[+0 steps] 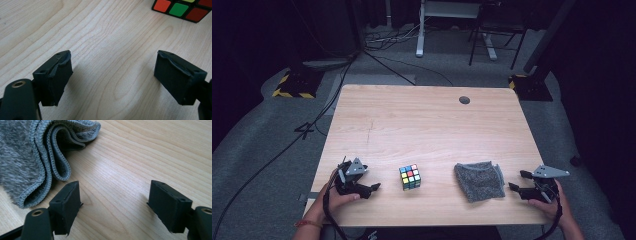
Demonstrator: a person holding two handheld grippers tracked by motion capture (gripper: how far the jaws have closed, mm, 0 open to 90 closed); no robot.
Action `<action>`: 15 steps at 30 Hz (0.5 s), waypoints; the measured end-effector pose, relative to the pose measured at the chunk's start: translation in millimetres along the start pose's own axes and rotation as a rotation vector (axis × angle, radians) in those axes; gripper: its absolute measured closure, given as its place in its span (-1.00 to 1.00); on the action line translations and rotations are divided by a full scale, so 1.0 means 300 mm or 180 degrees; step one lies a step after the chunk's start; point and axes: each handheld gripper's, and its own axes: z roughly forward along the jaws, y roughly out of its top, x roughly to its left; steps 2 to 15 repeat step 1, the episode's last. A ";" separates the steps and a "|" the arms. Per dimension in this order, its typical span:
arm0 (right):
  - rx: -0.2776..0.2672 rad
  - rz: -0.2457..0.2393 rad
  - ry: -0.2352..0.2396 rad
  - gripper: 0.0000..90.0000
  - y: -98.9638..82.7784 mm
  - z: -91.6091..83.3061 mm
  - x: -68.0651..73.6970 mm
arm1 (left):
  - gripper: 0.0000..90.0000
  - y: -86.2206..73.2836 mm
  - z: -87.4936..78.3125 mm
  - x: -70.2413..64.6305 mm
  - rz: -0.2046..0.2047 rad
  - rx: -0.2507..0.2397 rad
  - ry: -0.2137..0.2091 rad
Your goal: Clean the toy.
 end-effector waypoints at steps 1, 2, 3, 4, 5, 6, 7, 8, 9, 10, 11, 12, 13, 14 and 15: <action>-0.0001 0.0000 0.0000 -0.44 0.000 0.000 0.000 | -0.66 0.000 0.000 0.000 0.0000 0.0000 0.0000; -0.0001 0.0000 0.0000 -0.44 0.000 0.000 0.000 | -0.66 0.000 0.000 0.000 0.0000 0.0000 0.0000; -0.0001 0.0000 0.0000 -0.44 0.000 0.000 0.000 | -0.66 0.000 0.000 0.000 0.0000 0.0000 0.0000; -0.0001 0.0000 0.0000 -0.44 0.000 0.000 0.000 | -0.66 0.000 0.000 0.000 0.0000 0.0000 0.0000; -0.0001 0.0000 0.0000 -0.44 0.000 0.000 0.000 | -0.66 0.000 0.000 0.000 0.0000 0.0000 0.0000; -0.0001 0.0000 0.0000 -0.44 0.000 0.000 0.000 | -0.66 0.000 0.000 0.000 0.0000 0.0000 0.0000; -0.0001 0.0000 0.0000 -0.44 0.000 0.000 0.000 | -0.66 0.000 0.000 0.000 0.0000 0.0000 0.0000; -0.0001 0.0000 0.0000 -0.44 0.000 0.000 0.000 | -0.66 0.000 0.000 0.000 0.0000 0.0000 0.0000; -0.0001 0.0000 0.0000 -0.44 0.000 0.000 0.000 | -0.66 0.000 0.000 0.000 0.0000 0.0000 0.0000; -0.0001 0.0000 0.0000 -0.44 0.000 0.000 0.000 | -0.66 0.000 0.000 0.000 0.0000 0.0000 0.0000; -0.0001 0.0000 0.0000 -0.44 0.000 0.000 0.000 | -0.66 0.000 0.000 0.000 0.0000 0.0000 0.0000; -0.0001 0.0000 0.0000 -0.44 0.000 0.000 0.000 | -0.66 0.000 0.000 0.000 0.0000 0.0000 0.0000; -0.0001 0.0000 0.0000 -0.44 0.000 0.000 0.000 | -0.66 0.000 0.000 0.000 0.0000 0.0000 0.0000; -0.0001 0.0000 0.0000 -0.44 0.000 0.000 0.000 | -0.66 0.000 0.000 0.000 0.0000 0.0000 0.0000; -0.0001 0.0000 0.0000 -0.44 0.000 0.000 0.000 | -0.66 0.000 0.000 0.000 0.0000 0.0000 0.0000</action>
